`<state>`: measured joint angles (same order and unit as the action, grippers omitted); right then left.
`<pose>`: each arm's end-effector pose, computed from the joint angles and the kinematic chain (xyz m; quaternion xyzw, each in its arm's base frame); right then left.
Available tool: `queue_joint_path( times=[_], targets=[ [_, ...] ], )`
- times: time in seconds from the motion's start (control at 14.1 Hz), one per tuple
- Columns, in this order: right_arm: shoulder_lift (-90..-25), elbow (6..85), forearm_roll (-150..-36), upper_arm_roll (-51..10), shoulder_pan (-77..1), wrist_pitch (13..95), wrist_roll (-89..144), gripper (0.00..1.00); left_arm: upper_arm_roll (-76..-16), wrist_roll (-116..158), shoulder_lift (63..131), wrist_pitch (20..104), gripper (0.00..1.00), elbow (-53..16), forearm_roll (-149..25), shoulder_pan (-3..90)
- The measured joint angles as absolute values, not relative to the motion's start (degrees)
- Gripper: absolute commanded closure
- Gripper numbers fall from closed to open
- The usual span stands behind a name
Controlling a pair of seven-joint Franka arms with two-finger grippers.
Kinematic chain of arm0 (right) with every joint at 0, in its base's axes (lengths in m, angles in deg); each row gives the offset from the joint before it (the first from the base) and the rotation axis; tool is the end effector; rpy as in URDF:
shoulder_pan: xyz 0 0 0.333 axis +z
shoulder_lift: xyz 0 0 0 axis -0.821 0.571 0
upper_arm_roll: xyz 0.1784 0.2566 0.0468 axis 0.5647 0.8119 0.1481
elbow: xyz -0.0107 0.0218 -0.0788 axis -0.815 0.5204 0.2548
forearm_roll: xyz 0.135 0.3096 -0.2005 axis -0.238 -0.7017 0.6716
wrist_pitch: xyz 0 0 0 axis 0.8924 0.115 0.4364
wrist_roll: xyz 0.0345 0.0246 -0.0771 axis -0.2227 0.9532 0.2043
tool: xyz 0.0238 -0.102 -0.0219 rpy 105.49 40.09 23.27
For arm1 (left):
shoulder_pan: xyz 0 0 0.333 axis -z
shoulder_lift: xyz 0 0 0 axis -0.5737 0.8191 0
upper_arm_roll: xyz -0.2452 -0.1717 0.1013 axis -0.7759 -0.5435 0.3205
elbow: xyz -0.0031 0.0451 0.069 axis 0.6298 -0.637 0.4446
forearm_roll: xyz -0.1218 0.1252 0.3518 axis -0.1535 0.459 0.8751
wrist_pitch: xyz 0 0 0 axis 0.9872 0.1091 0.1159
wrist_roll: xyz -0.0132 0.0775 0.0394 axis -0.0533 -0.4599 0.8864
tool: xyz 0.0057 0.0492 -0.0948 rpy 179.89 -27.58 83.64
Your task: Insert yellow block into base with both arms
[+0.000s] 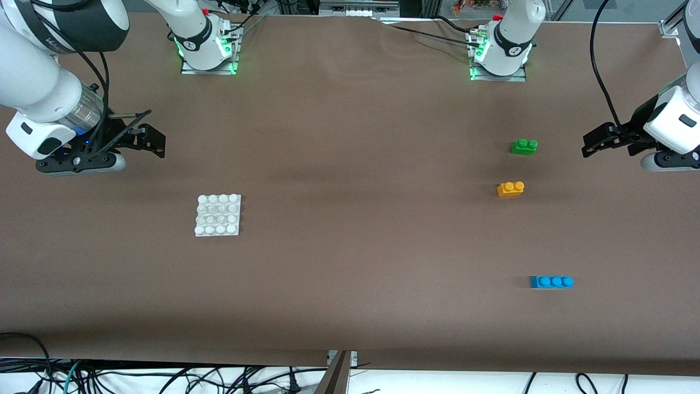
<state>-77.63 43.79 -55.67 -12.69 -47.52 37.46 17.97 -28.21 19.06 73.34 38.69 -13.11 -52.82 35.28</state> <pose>0.5727 0.0986 0.5449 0.9987 0.0486 -0.0132 0.0049 0.5672 -0.0047 0.5732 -0.9990 -0.0373 0.0241 0.0014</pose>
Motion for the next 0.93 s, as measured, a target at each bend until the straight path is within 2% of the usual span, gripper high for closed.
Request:
queue_joint_path(
  times=[0.93],
  targets=[
    [-77.81, 42.47, -55.67, -13.50, -47.58, 34.52, 18.71, 0.01, -28.27, 18.83, 73.34, 36.85, 0.00, -13.00, -52.82, 35.29]
  ],
)
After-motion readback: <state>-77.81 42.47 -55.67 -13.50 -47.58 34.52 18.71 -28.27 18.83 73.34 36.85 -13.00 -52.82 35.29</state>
